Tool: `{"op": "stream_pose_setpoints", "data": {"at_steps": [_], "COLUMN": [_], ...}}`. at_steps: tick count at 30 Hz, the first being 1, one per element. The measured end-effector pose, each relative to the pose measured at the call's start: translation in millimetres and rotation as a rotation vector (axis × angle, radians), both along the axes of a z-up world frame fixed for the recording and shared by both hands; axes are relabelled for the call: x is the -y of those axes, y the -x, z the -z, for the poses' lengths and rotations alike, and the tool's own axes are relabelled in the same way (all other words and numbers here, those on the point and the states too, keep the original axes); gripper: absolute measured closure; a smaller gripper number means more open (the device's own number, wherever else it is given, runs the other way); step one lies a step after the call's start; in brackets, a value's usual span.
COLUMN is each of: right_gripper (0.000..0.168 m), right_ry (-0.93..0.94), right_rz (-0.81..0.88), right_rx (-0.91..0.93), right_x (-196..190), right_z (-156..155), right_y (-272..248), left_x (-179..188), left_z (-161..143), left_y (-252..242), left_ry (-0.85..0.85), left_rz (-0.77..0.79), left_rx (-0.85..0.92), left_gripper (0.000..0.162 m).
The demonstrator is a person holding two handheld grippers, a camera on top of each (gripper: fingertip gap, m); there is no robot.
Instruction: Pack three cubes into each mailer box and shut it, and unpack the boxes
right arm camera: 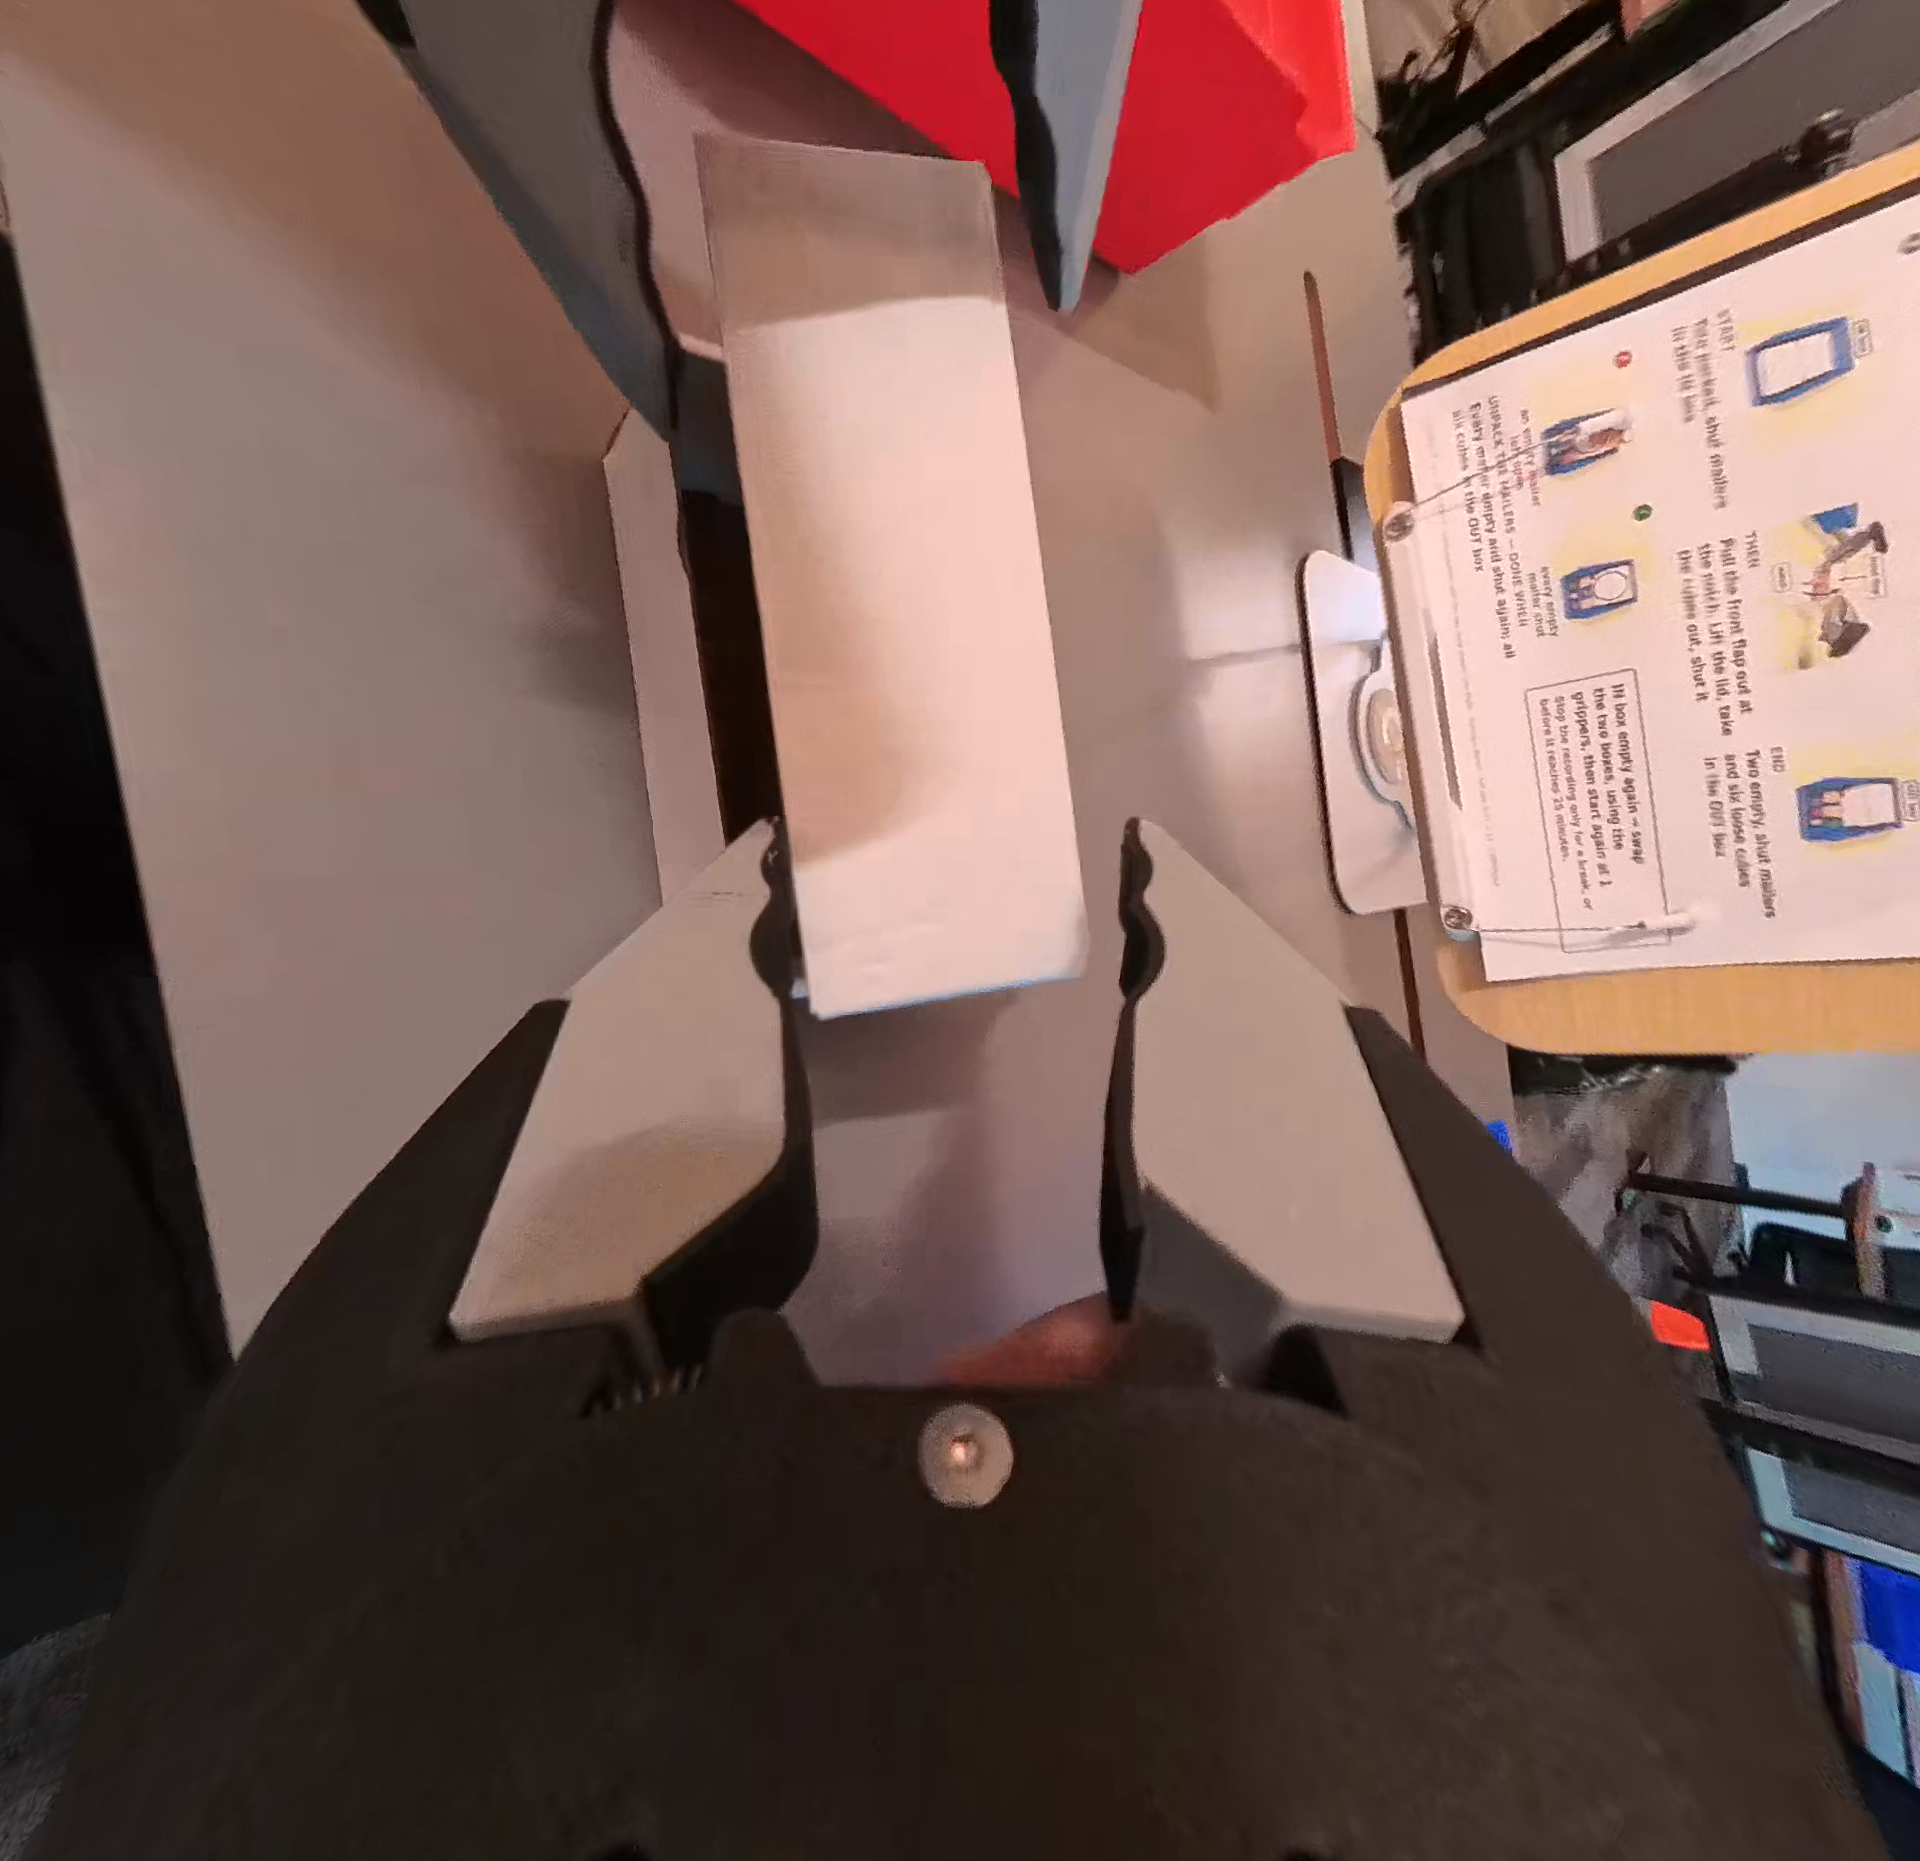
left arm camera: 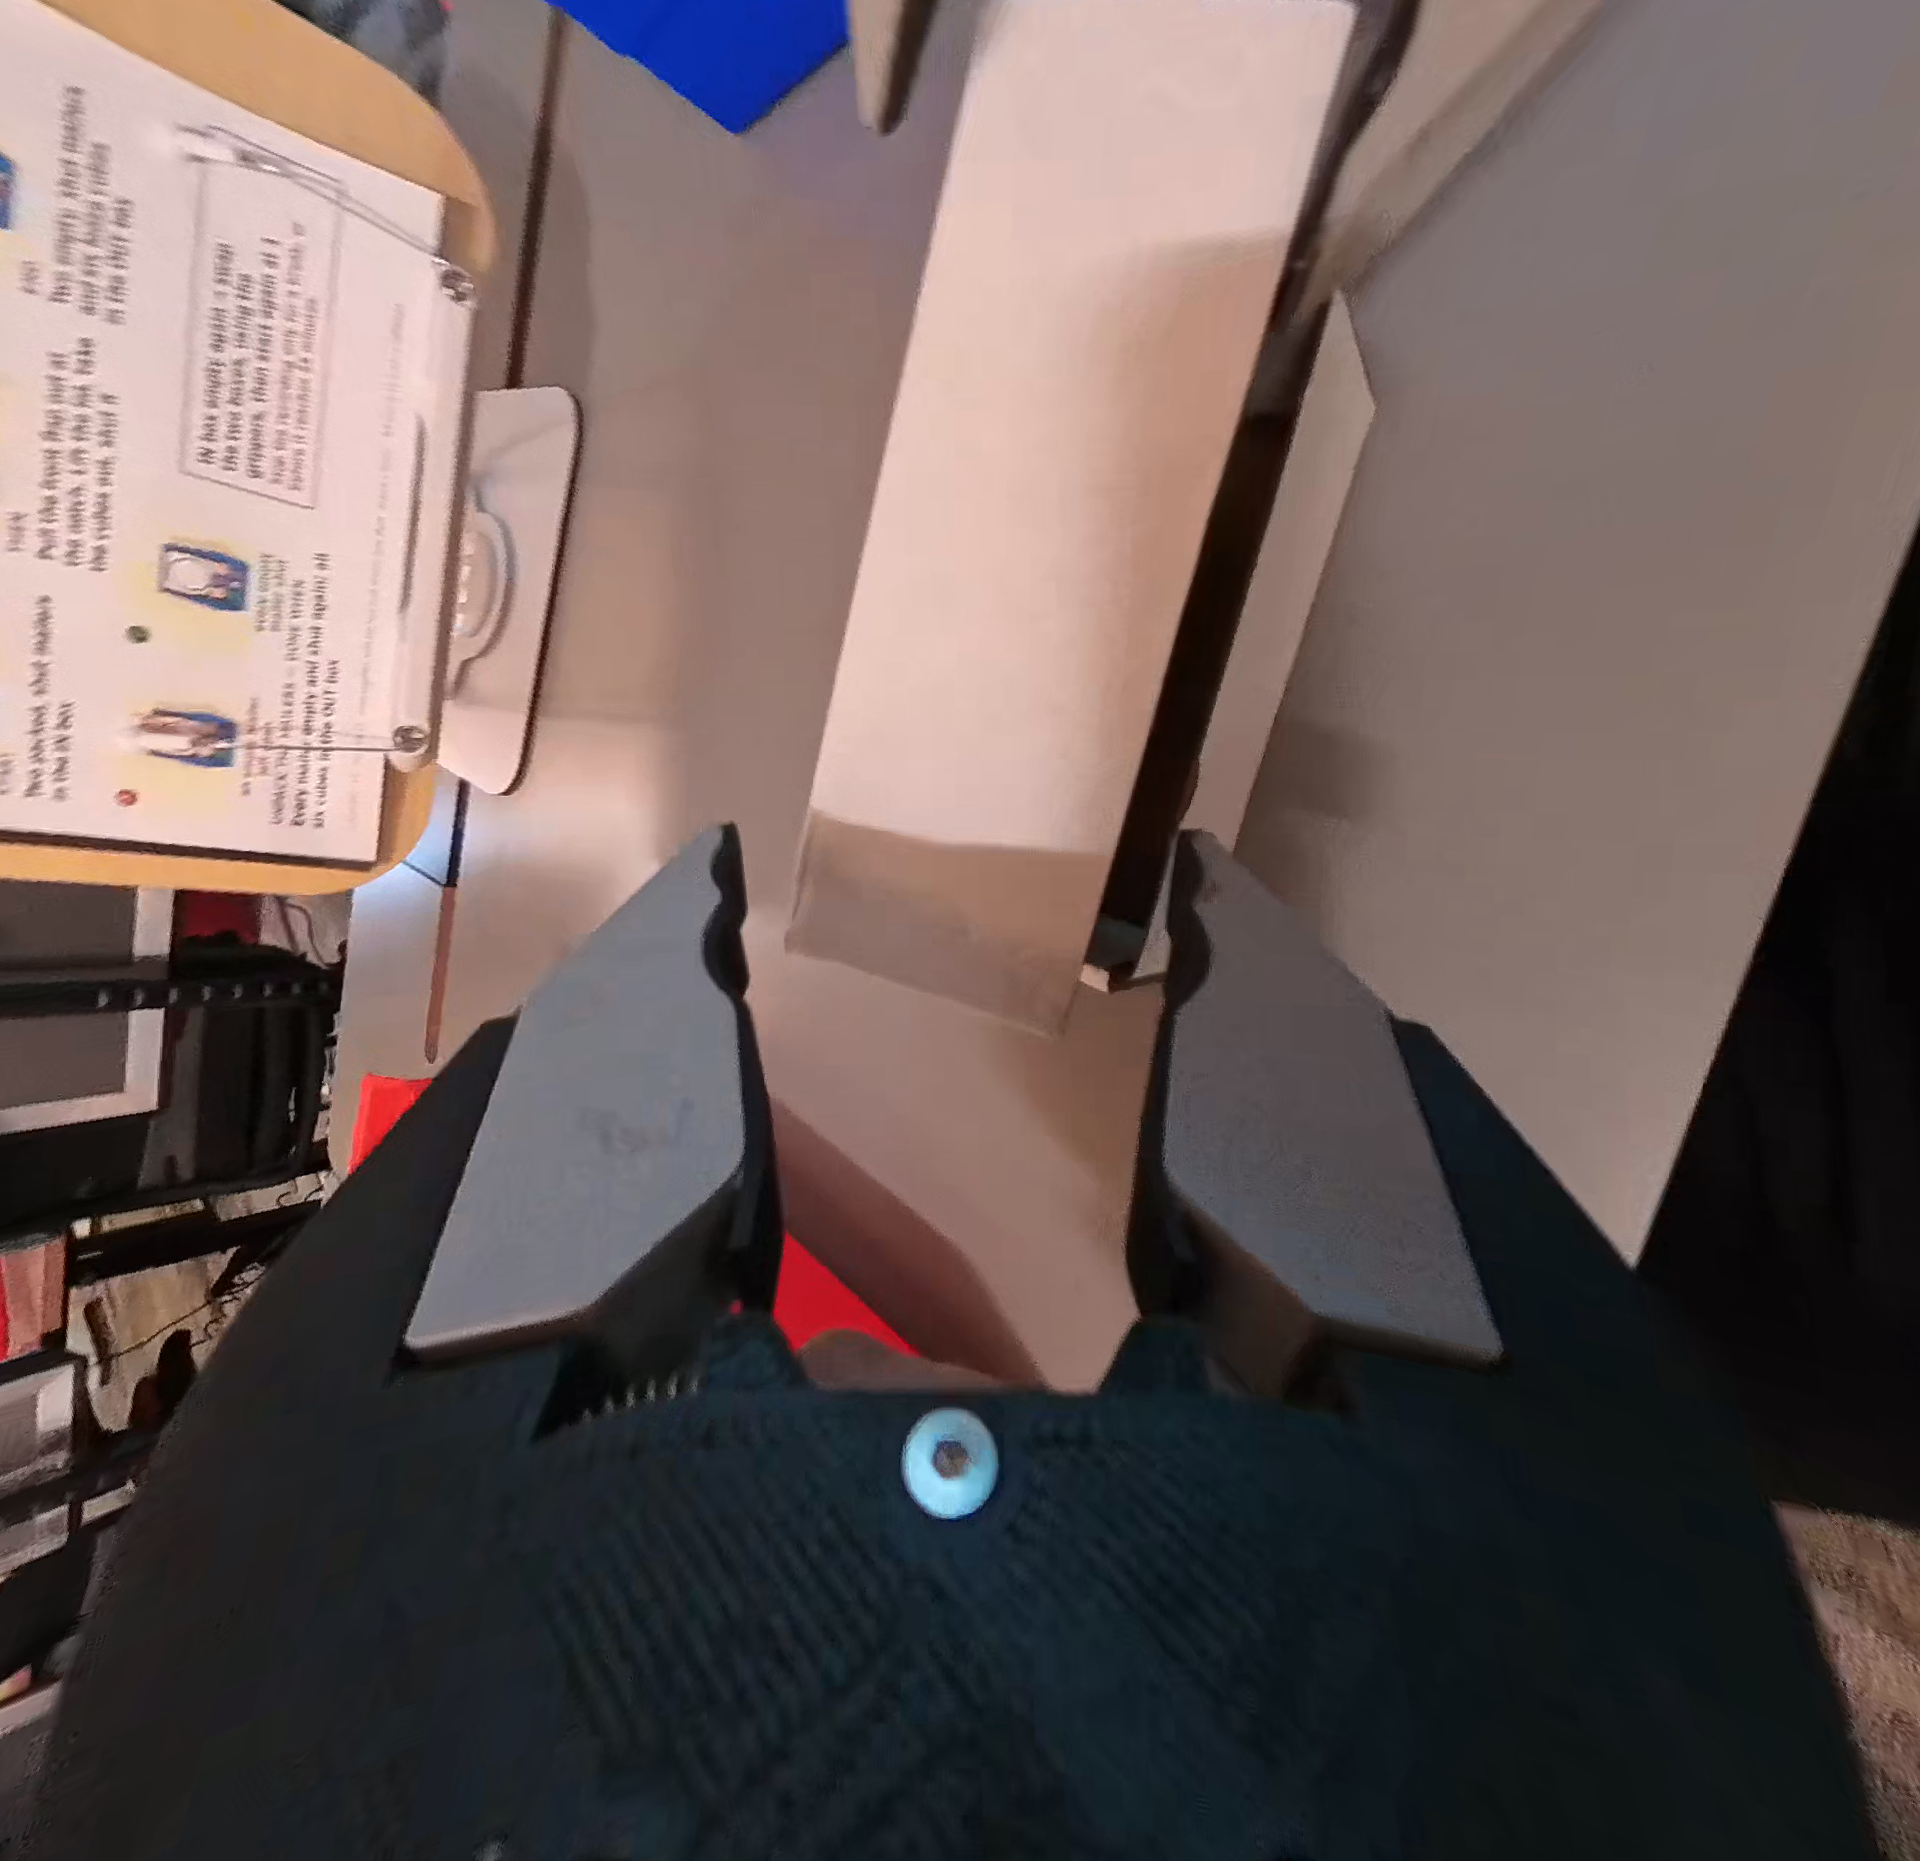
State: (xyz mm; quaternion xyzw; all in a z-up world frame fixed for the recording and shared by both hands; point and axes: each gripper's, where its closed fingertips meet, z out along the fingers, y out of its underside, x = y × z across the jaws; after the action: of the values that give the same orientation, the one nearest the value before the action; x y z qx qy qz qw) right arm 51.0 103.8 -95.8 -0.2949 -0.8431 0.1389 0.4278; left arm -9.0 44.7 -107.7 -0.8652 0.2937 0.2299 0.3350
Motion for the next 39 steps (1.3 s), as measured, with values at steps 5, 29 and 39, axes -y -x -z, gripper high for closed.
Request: {"op": "stream_pose_setpoints", "data": {"at_steps": [5,29,39], "right_gripper": [0.11,0.109,0.109], "right_ry": [0.03,0.544,0.541], "right_rz": [-0.011,-0.023,-0.023], "right_rx": [0.168,0.55,0.399], "right_x": [5,35,34], "right_z": [16,38,55], "right_y": [6,-29,-28], "left_x": [-2,34,32], "left_z": [10,30,52], "left_y": [6,-36,-36], "left_ry": [0.13,0.31,0.17], "left_rz": [0.034,0.077,0.013], "left_rx": [-0.031,0.491,0.389], "left_gripper": [0.1,0.099,0.098]}}
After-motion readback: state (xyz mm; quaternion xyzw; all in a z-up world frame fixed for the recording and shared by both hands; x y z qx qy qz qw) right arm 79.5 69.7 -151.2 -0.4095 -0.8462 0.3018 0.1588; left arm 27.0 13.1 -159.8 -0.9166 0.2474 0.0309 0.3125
